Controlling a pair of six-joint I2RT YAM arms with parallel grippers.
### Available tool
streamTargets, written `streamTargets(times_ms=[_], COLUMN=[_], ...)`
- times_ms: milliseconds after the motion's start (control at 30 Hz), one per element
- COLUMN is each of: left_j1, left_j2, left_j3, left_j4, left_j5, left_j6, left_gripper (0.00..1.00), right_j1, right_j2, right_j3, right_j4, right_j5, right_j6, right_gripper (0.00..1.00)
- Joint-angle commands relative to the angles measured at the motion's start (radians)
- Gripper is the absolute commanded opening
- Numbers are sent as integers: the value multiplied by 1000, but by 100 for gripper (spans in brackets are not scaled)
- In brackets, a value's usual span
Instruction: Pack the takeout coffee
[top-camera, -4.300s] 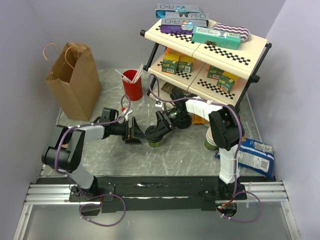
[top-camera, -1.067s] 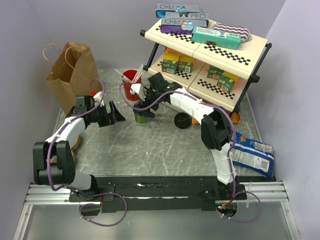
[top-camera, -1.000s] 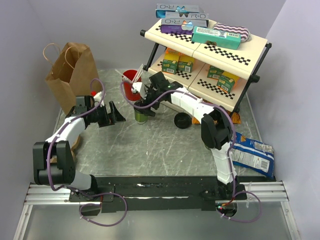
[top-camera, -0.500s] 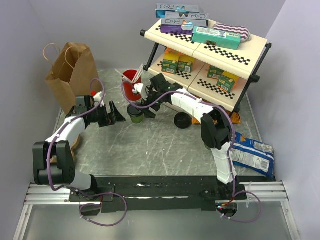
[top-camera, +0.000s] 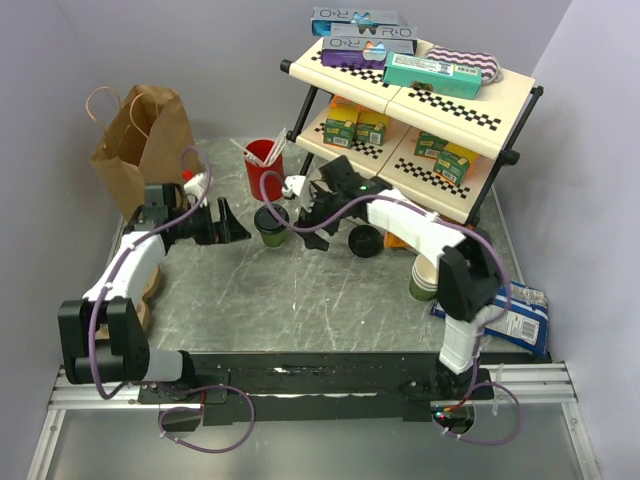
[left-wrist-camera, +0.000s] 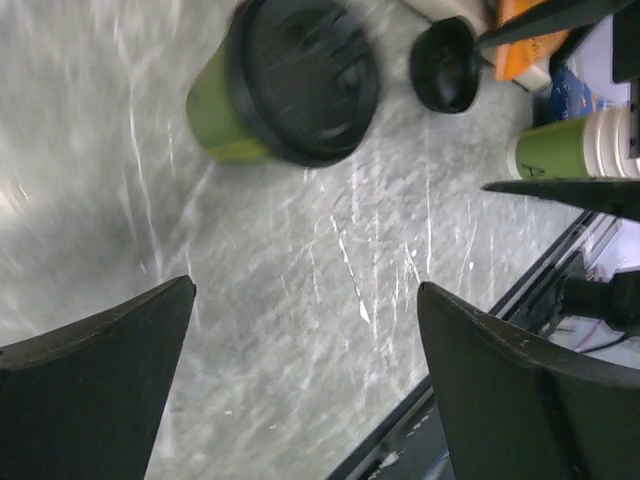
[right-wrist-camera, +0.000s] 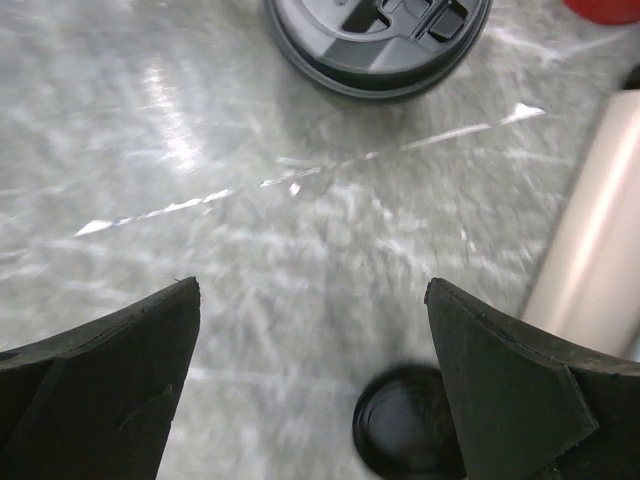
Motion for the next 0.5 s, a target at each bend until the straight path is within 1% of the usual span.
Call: streamTargets(times_ms=[0,67,133,167,233,267,300,333,367,400,433,467], left_j1=[2,2,5,7,10,14,20,49,62,77,103,118], left_j2=[-79,-122,-156,-179,-187,-171,-161,-150,-127,-115,-96,-87], left_j3=[204,297,351,400,455,527,564,598,667,702,747,759], left_j4=[-105,-99,-34,-14,4,-8,-26,-60,-162,-246,-398,-495], left_j5=[68,5,-66,-127,-201,-250,-262,-258,-218,-204,-198,-201], left_j6=[200,227,239,256,305,323,339,374,407,450,545,600], left_gripper=[99,99,99,100,99,99,99,99,99,99,99,99], right_j1=[4,0,-6,-13,-17,-19,-25,-26,-26,-31,-34,-39], right_j2=[-186,-243,-292,-307,-335,-341,-349,-363,-369,-375,-389,-396], right_j3=[-79,-122,-143,-157,-169,-177,-182,-186,-194,-198,-209,-217], right_j4=[23,25,23,17,9,6,0,-1,-3,-12,-17,-18], right_j5=[-2,-1,3,3,7,1,-4,-4,-2,-2,-10,-16], right_j6=[49,82,121,129,156,165,176,182,185,187,187,182], right_gripper=[100,100,100,100,100,100,100,100,100,100,100,100])
